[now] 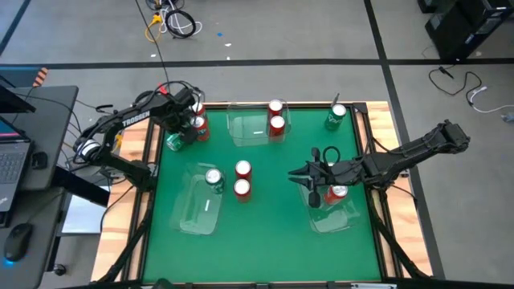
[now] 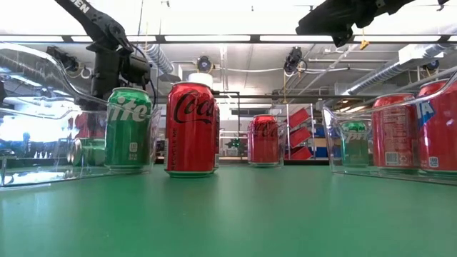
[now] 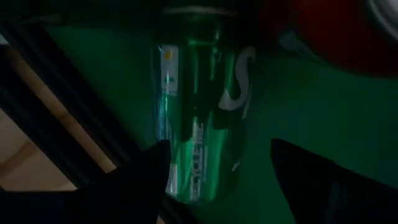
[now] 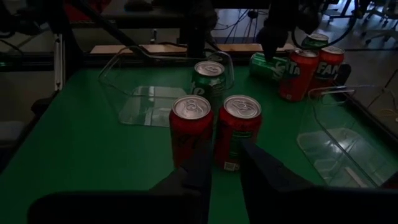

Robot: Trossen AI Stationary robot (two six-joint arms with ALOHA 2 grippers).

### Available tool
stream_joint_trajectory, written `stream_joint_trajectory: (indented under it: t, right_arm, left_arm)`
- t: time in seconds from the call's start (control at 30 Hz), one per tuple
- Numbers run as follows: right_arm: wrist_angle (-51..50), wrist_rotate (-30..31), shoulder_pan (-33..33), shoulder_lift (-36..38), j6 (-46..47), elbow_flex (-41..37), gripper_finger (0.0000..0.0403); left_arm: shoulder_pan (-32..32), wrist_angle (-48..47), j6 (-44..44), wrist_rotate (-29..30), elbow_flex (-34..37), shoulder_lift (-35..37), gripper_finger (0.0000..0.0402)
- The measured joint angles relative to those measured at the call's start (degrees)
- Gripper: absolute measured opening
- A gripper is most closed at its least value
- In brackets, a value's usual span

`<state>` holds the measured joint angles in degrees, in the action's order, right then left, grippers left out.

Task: Sort soda cans
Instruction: Put the green soda can into the middle left transparent bin

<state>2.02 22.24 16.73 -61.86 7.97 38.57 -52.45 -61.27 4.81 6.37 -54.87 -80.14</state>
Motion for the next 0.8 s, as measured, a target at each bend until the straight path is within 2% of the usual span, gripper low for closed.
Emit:
stream_joint_trajectory:
  t: [0.23,0.47,0.67,0.8]
  right_arm:
    - [0.0,0.0,0.0,0.0,0.0,0.0,0.0076]
    - [0.0,0.0,0.0,0.0,-0.1,0.0,0.0081]
    - [0.0,0.0,0.0,0.0,0.0,0.0,0.0085]
    - [0.0,0.0,0.0,0.0,0.0,0.0,0.0085]
  left_arm:
    - [-0.1,3.0,-0.2,0.2,0.0,-0.6,0.0281]
    - [-1.4,3.0,-0.3,0.8,0.0,-5.3,0.0281]
    - [-1.2,4.8,-1.3,6.9,-0.4,-6.4,0.0275]
    - [-1.3,4.5,-3.0,6.0,-0.2,-6.4,0.0268]
